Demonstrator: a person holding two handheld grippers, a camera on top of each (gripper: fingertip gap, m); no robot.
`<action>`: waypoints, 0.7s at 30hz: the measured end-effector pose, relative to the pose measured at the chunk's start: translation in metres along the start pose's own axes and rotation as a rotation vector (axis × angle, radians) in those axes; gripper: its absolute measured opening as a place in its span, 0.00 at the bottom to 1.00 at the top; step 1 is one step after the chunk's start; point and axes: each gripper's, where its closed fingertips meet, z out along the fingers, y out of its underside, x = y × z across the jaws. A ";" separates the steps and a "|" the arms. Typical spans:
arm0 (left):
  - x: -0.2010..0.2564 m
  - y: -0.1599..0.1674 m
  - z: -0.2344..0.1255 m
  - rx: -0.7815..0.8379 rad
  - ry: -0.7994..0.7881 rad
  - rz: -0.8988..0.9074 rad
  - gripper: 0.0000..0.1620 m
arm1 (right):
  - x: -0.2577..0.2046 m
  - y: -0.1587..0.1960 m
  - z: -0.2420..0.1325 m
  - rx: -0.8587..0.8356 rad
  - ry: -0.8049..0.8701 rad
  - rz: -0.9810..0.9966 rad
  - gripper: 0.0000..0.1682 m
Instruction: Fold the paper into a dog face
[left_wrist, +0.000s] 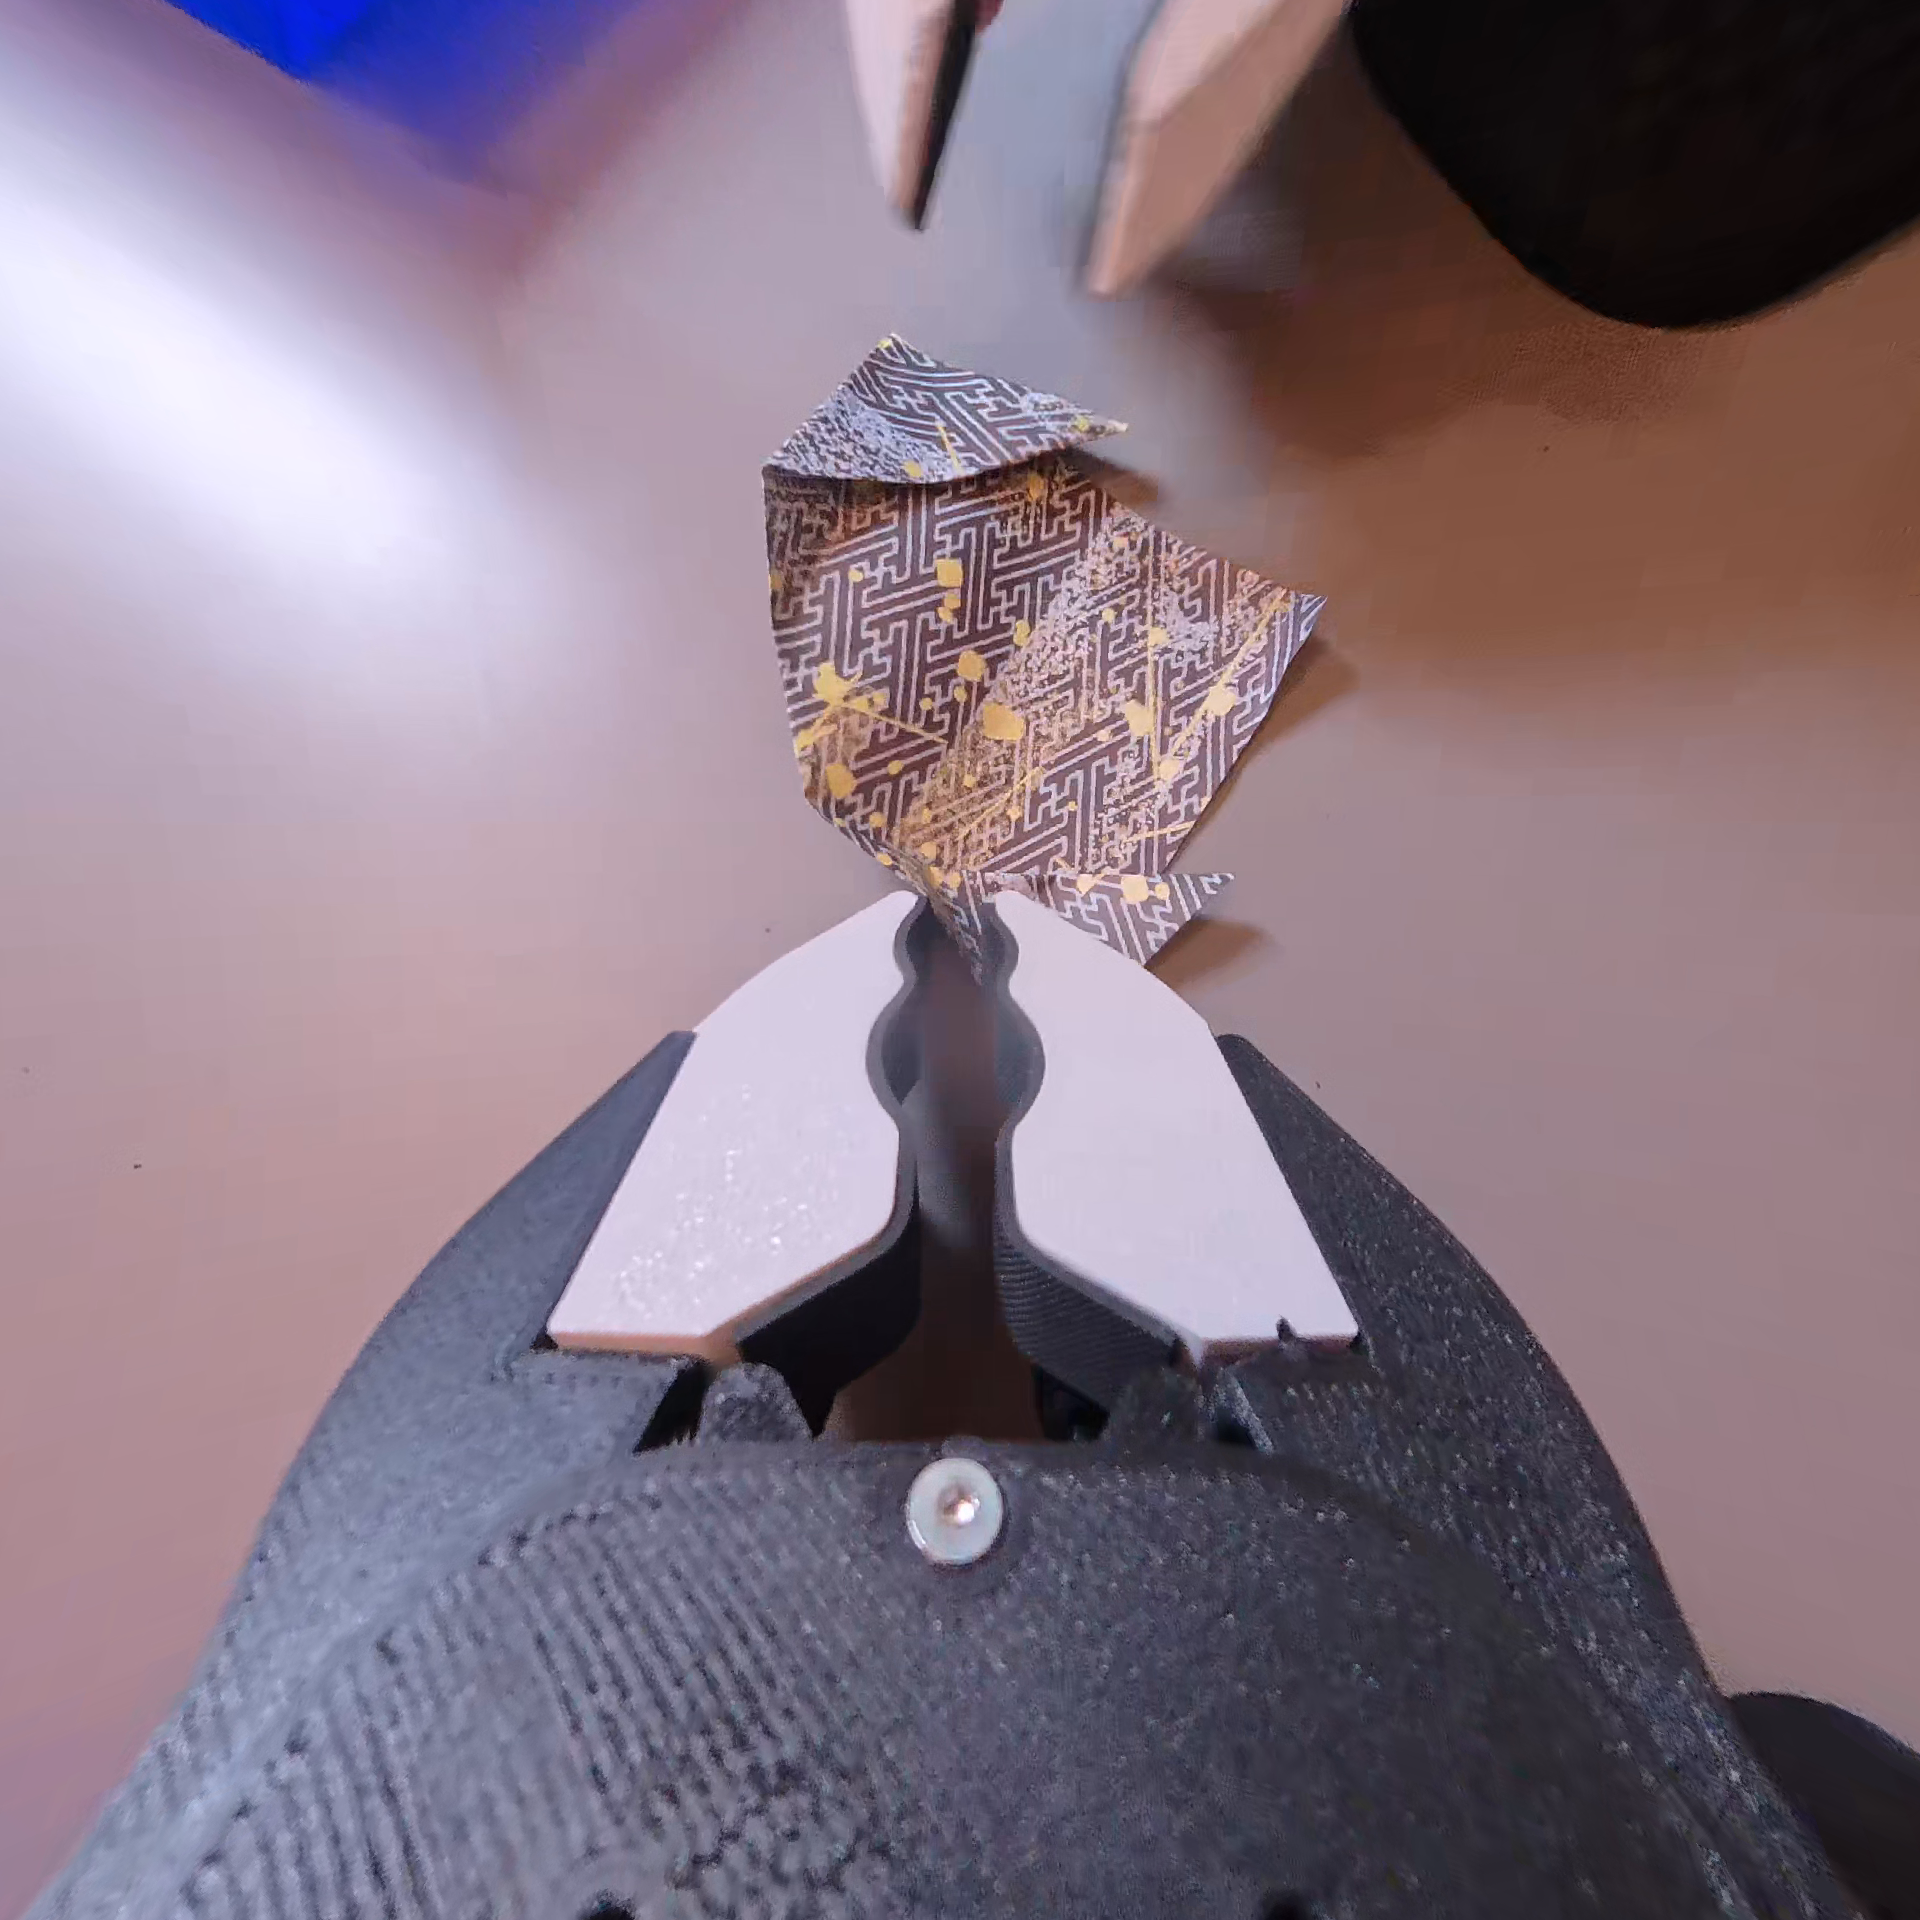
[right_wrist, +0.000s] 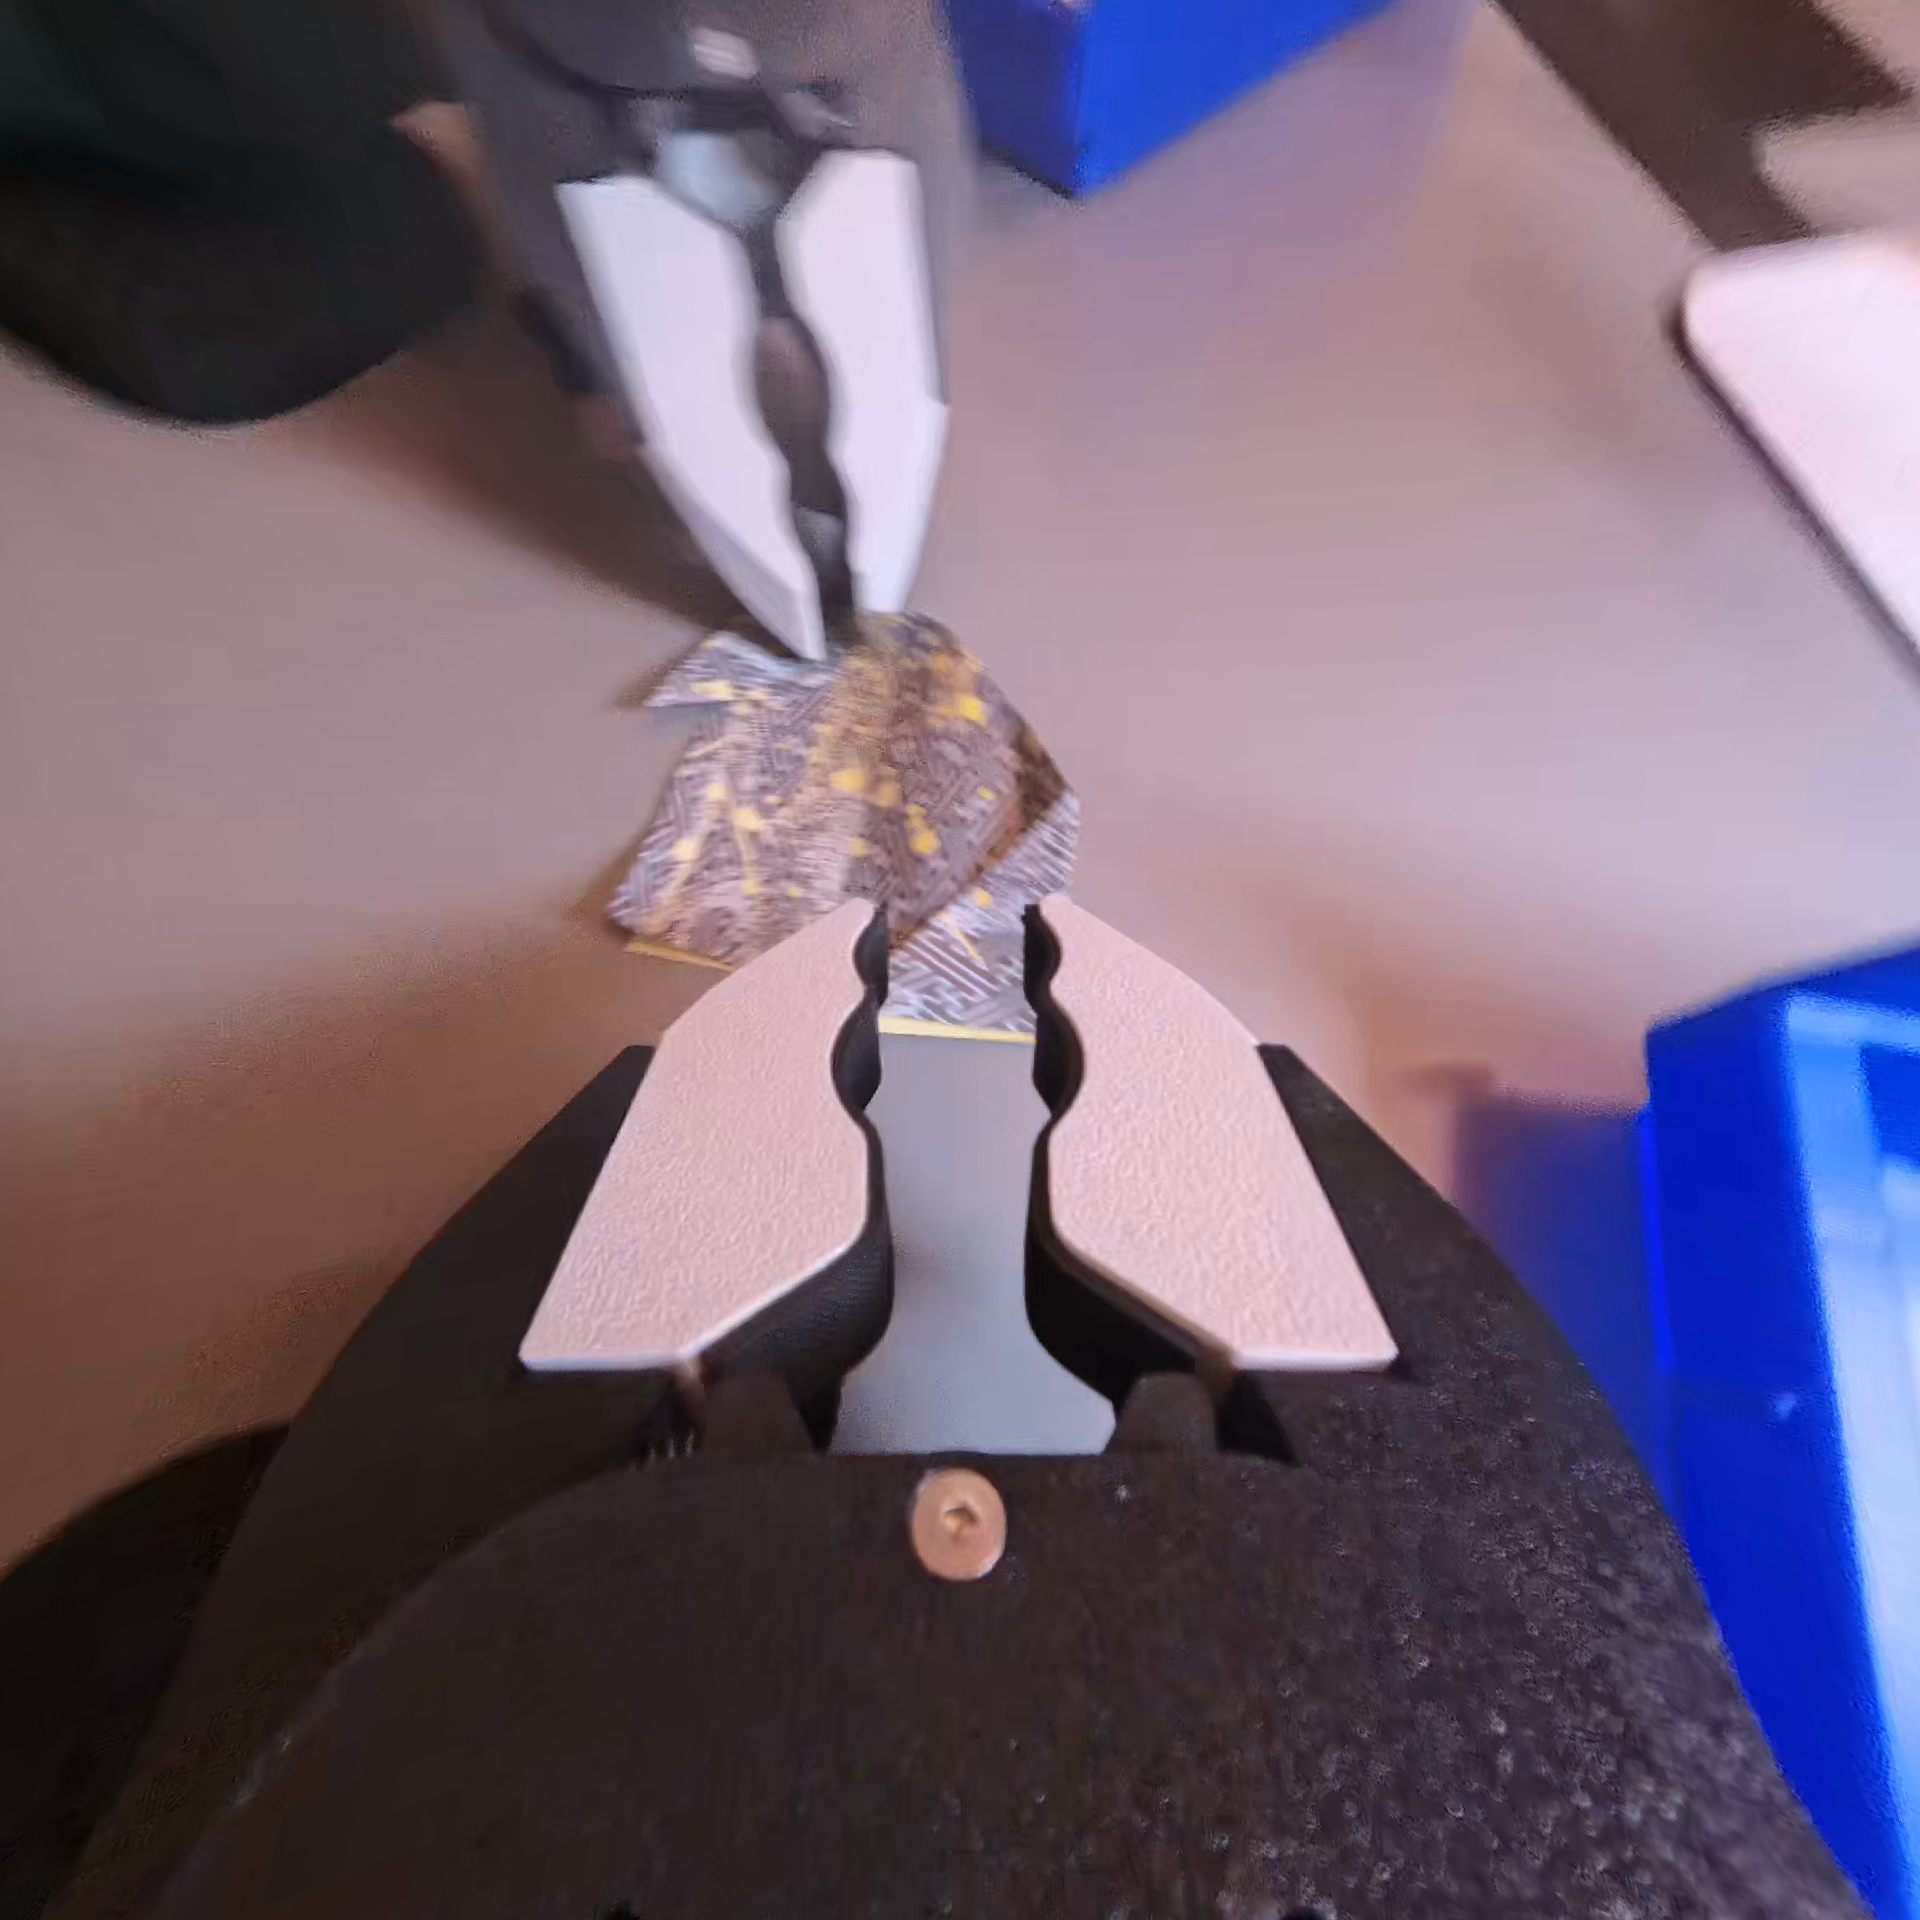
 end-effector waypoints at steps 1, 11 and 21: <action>0.000 0.000 0.000 -0.002 0.000 0.002 0.05 | -0.014 -0.004 -0.001 0.004 -0.029 -0.111 0.16; -0.003 -0.003 0.002 0.005 0.048 0.095 0.08 | -0.062 0.020 0.032 -0.216 -0.193 -0.323 0.12; -0.003 -0.027 -0.032 0.155 -0.085 0.223 0.22 | -0.064 0.016 0.037 -0.208 -0.236 -0.214 0.00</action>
